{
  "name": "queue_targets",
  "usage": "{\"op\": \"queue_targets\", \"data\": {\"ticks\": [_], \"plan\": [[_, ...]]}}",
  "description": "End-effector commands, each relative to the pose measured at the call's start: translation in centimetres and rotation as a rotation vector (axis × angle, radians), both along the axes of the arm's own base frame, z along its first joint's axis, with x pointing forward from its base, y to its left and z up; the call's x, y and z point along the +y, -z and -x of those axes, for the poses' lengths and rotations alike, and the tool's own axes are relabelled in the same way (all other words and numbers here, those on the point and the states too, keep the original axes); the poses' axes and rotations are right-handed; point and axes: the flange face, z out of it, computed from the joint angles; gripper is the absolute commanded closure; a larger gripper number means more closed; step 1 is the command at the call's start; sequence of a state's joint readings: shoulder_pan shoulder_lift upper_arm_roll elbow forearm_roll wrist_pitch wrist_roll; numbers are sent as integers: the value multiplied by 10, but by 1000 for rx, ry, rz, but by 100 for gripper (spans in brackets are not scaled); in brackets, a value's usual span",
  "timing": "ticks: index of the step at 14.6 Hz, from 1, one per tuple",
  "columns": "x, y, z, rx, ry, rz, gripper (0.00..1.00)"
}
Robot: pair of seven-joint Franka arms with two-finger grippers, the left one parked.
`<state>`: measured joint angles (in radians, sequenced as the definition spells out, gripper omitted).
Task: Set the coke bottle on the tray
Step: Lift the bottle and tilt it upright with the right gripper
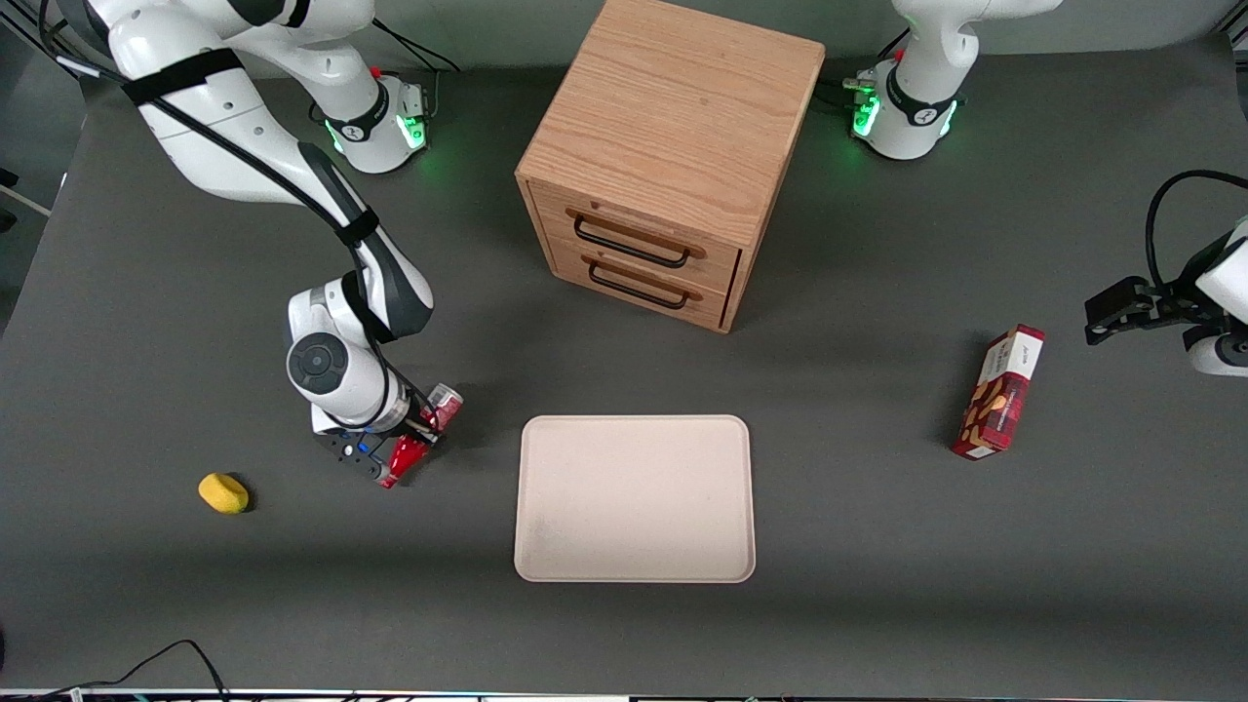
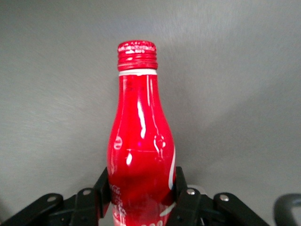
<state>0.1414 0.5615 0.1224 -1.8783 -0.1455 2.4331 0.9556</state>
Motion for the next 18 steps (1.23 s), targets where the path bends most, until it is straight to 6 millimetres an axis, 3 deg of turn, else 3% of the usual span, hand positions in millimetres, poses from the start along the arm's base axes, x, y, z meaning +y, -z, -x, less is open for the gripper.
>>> {"op": "queue_targets", "data": {"ticks": [1,6,10,12,18], "plan": [[10,-76,-8,28,2,43,100],[12,-196,-32,89,-24,-8,100],[-1,-272,-37,125,-18,-19,100],[-7,-288,-43,123,-20,-37,100],[6,-294,-66,131,-62,-56,100]]}}
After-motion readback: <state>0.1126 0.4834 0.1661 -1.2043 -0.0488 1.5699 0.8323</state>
